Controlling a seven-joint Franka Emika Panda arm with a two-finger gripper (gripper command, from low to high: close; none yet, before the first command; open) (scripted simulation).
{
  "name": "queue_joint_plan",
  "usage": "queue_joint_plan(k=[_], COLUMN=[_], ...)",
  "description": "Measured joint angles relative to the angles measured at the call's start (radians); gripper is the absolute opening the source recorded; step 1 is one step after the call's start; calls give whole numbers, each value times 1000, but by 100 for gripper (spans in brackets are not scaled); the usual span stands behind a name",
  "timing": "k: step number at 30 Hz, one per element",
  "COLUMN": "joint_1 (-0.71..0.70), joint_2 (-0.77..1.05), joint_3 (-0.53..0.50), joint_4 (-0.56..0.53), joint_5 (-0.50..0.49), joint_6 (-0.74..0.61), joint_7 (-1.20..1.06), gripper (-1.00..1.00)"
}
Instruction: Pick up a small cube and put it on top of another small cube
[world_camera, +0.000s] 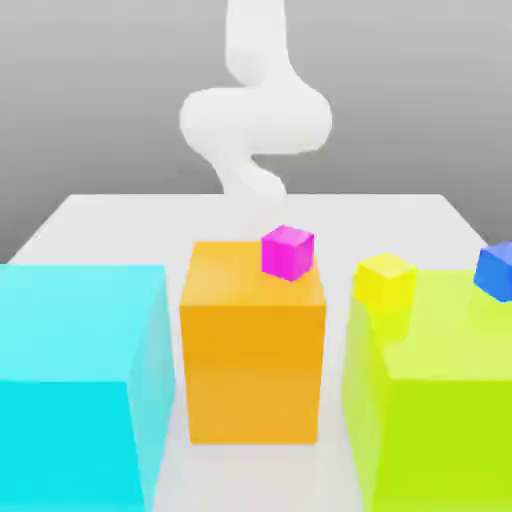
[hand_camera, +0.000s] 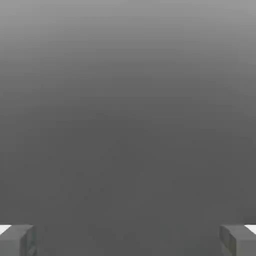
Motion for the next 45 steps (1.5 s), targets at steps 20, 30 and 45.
queue_joint_plan(k=[20,30,45], joint_1=[283,436,302], joint_2=[712,984,861], joint_3=[536,568,405], joint_4=[-3,-184,-576], joint_5=[-268,-379,-256], joint_6=[85,207,659], joint_7=[353,681,1090], gripper=[0,0,0])
